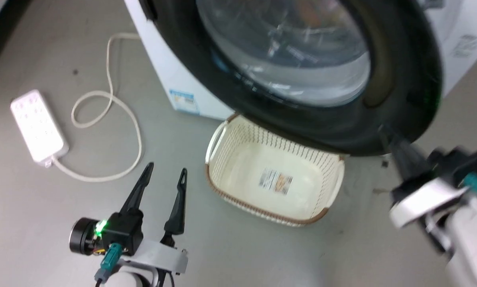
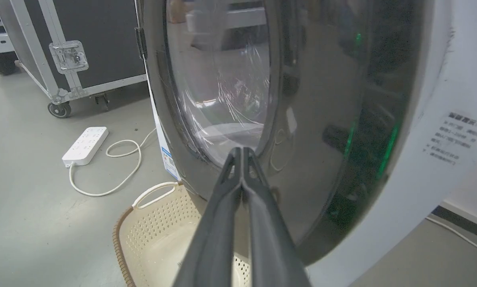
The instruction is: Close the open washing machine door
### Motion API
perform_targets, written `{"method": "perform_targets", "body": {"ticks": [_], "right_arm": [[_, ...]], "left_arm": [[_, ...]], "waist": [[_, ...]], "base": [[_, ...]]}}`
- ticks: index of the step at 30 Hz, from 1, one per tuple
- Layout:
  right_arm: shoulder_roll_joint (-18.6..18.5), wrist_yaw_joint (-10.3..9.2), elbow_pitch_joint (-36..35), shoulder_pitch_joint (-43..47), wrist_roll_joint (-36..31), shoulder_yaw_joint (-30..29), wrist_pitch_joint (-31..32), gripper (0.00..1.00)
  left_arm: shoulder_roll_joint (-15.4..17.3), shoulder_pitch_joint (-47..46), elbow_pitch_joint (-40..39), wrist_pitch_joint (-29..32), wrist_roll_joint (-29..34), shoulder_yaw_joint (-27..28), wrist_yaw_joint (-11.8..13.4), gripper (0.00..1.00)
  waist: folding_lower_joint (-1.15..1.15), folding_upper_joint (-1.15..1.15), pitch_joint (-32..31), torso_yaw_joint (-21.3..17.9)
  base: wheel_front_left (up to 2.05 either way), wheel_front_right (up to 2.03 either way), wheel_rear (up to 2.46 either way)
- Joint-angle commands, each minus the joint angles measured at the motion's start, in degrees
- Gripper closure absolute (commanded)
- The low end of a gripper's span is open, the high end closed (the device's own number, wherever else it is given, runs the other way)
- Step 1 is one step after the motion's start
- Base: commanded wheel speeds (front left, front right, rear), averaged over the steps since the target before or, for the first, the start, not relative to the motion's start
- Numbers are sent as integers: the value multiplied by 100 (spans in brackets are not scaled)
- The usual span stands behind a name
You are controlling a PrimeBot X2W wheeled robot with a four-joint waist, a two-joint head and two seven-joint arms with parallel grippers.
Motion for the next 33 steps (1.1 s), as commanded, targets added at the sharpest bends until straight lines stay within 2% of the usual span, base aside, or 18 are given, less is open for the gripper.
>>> {"method": "perform_targets", "body": {"ticks": [1,8,13,22,29,30,31,33], "right_arm": [[-206,5,197,-354,194,60,-26,100],[-812,5,1023,-1584,885,214,-25,100],[-996,5,1672,-2377,1193,269,19,100],[-926,5,2649,-3271,1280,165,7,100],[-727,5,2781,-3070,1305,244,-22,100],[-707,5,2704,-2967,1315,230,-23,60],[-690,5,2609,-2844,1312,187,-23,0],[-664,5,2519,-2687,1303,154,-24,0]], "left_arm": [[-39,-124,-27,-25,20,-21,16,0],[-82,-378,-101,-25,-24,-111,57,0],[-96,-490,-154,-25,-54,-159,93,0],[-103,-615,-167,-25,-83,-170,148,0],[-104,-554,-108,-25,-106,-139,192,0],[-104,-530,-96,-25,-117,-124,196,0],[-104,-504,-81,-25,-139,-101,201,0],[-104,-472,-61,-25,-153,-79,198,0]], "waist": [[-1,0,363,204],[-1,0,748,340],[-1,0,921,374],[-1,0,1023,345],[-1,0,645,234],[-1,0,548,209],[-1,0,449,183],[-1,0,345,155]], "base": [[0,0,0],[0,0,0],[0,0,0],[0,0,0],[0,0,0],[0,0,0],[0,0,0],[0,0,0]]}}
